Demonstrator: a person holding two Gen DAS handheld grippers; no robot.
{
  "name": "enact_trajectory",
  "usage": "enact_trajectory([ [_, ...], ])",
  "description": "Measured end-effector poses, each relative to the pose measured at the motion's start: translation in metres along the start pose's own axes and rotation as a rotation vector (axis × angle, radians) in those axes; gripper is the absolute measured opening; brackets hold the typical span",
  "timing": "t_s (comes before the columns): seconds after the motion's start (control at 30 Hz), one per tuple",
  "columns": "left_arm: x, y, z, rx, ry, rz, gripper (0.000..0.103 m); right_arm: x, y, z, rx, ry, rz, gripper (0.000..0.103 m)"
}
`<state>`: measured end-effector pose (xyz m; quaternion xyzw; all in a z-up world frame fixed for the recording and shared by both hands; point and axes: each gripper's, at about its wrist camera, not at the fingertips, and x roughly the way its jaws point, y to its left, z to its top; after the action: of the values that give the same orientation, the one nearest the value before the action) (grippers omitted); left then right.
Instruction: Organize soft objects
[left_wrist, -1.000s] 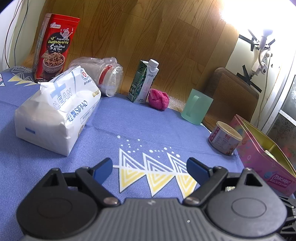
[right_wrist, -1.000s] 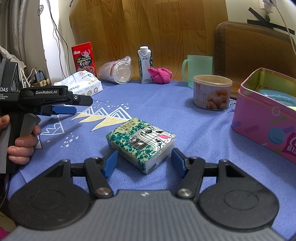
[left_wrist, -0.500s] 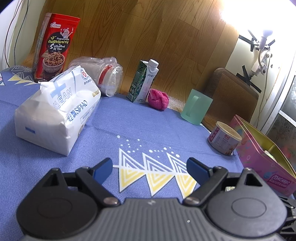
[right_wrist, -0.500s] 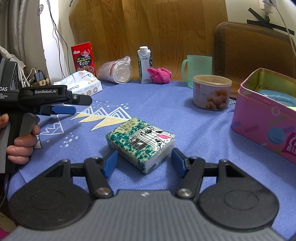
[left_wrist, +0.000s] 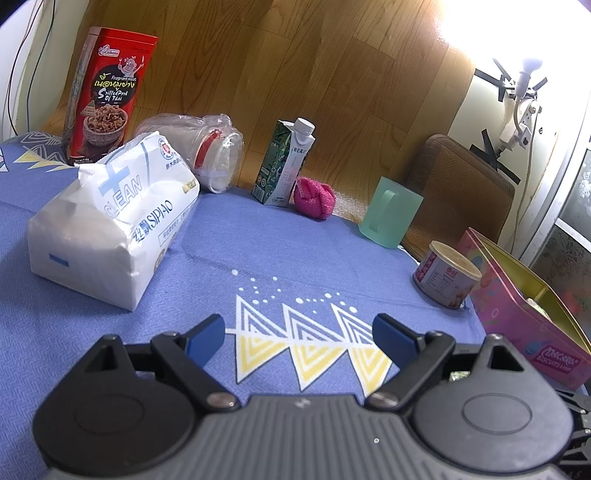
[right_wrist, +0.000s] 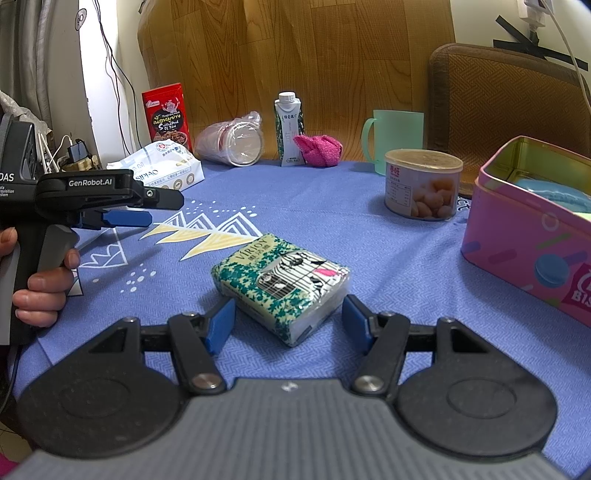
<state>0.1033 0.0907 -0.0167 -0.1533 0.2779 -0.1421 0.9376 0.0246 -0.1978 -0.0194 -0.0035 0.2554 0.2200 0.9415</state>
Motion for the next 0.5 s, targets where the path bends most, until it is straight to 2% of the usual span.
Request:
enact_trajectory([
  [0.5,-0.0001,0.0002,0.0000,0.002,-0.002,-0.005,0.090,-0.0001,0.0000,0.0000,-0.001,0.000,0.001,0.067],
])
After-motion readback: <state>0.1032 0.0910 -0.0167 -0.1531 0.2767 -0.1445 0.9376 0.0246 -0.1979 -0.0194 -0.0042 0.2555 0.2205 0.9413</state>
